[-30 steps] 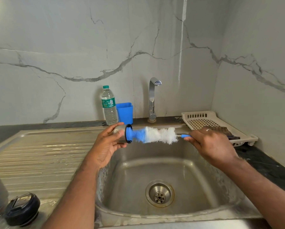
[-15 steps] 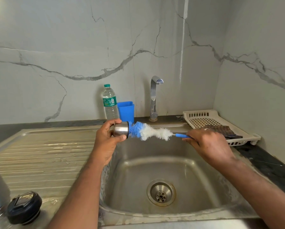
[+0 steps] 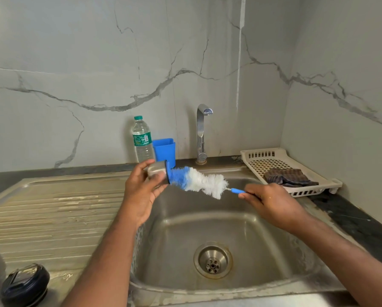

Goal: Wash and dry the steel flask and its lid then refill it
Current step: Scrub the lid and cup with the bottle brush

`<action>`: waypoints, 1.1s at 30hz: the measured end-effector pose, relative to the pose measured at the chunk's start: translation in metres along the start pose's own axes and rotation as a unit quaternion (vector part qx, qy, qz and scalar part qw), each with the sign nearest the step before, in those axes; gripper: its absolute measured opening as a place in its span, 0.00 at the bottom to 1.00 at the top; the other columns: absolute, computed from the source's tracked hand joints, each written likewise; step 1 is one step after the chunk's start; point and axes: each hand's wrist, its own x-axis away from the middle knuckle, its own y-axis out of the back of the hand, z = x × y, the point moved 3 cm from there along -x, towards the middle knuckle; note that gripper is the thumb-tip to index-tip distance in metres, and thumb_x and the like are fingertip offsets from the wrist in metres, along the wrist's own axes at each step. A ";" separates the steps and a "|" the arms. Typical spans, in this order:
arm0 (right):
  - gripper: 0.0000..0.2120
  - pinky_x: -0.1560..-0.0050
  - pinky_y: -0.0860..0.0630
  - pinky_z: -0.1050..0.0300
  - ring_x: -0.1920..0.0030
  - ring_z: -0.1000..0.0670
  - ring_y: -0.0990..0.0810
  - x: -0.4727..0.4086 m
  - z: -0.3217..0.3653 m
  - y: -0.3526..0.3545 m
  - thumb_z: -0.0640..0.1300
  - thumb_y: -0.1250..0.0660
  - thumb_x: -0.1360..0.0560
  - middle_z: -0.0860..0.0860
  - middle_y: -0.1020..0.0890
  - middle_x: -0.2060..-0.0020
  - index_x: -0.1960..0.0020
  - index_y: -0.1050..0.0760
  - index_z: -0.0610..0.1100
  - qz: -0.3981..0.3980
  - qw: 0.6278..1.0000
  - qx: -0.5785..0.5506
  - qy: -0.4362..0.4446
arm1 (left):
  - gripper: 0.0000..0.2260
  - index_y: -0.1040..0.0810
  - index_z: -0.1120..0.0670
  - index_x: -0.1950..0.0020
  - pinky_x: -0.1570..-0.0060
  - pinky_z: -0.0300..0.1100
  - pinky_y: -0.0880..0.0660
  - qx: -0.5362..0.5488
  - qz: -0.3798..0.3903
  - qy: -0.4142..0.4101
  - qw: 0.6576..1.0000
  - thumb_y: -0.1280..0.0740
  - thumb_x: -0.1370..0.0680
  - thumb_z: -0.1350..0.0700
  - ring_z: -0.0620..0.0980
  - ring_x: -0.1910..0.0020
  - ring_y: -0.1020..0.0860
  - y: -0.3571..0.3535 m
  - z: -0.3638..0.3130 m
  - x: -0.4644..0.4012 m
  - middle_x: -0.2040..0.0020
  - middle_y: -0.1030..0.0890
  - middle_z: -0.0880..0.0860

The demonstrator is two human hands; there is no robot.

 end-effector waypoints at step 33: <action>0.18 0.72 0.38 0.55 0.74 0.53 0.30 -0.002 -0.013 0.008 0.63 0.42 0.20 0.53 0.28 0.75 0.63 0.33 0.53 -0.004 0.997 0.073 0.017 | 0.23 0.23 0.51 0.43 0.54 0.46 0.22 -0.072 -0.002 -0.038 0.997 0.29 0.29 0.75 0.50 0.46 0.19 0.023 -0.006 -0.003 0.43 0.17 0.49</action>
